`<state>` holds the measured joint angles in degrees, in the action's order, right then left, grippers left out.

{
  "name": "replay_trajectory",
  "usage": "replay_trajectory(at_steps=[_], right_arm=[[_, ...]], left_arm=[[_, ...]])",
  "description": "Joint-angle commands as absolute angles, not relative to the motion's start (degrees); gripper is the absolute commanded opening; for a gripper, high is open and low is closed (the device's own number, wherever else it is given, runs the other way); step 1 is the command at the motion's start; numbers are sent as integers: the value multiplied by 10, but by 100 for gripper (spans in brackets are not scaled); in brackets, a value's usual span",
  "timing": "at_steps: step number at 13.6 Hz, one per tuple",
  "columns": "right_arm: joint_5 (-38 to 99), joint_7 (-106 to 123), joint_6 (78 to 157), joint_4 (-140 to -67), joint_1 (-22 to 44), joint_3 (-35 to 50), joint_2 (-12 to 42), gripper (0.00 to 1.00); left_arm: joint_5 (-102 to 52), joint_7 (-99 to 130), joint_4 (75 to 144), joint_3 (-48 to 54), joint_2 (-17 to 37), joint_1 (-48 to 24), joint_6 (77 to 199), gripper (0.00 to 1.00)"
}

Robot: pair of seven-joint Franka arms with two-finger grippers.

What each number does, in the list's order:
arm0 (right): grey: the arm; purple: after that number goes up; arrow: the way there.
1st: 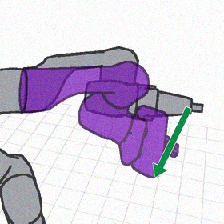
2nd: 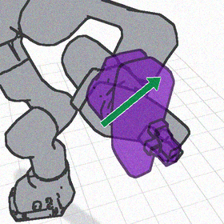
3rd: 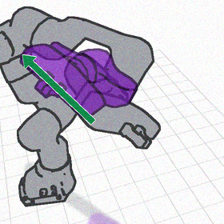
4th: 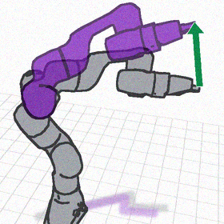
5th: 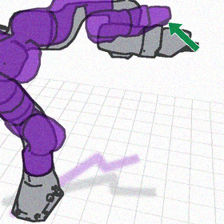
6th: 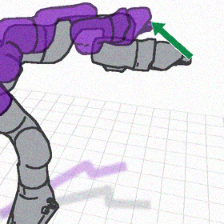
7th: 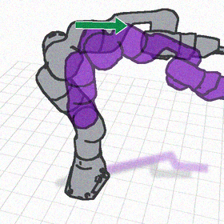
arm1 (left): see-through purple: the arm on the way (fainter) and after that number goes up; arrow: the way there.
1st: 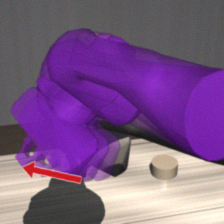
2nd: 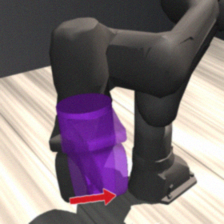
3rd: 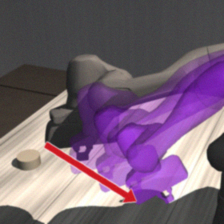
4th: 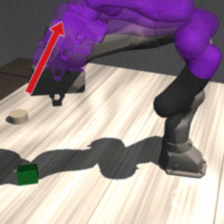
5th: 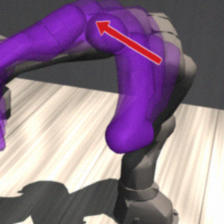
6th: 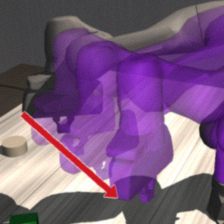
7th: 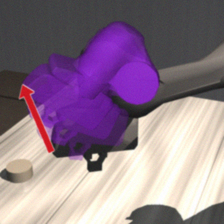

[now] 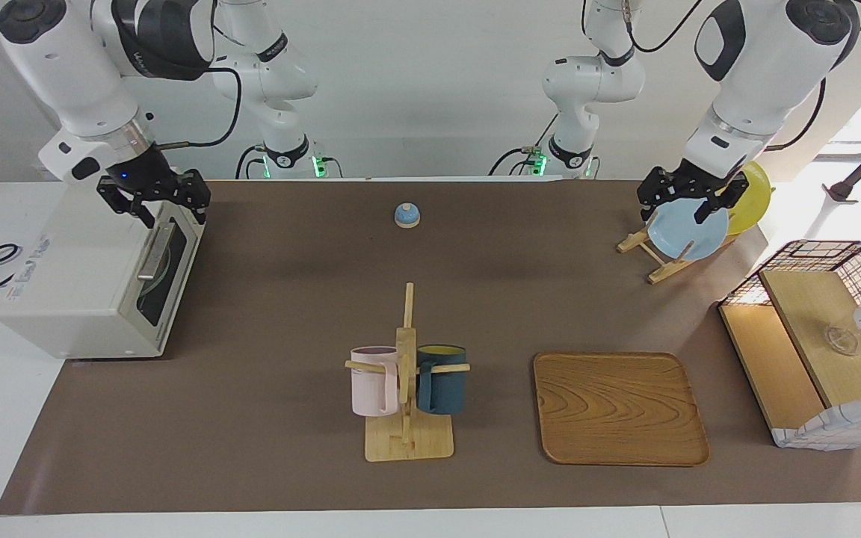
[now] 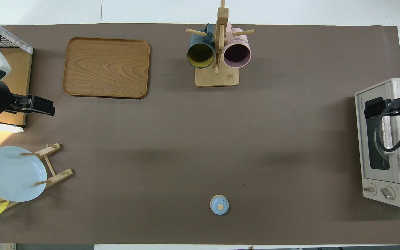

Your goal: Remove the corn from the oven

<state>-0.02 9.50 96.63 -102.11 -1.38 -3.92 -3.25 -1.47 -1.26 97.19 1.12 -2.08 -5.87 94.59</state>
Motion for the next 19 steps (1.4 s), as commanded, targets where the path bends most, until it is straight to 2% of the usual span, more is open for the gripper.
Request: replay_trajectory(at_steps=[1, 11, 19], right_arm=[[-5, 112, 1017, -1084, -27, -38, -60, 0], [-28, 146, 1104, -1143, -91, -38, -35, 0], [-25, 148, 1121, -1165, -110, -37, -27, 0]], left_arm=[[-6, -19, 989, 16, -36, -53, 947, 100], [-6, -19, 989, 16, -36, -53, 947, 100], [-6, -19, 989, 16, -36, -53, 947, 100]])
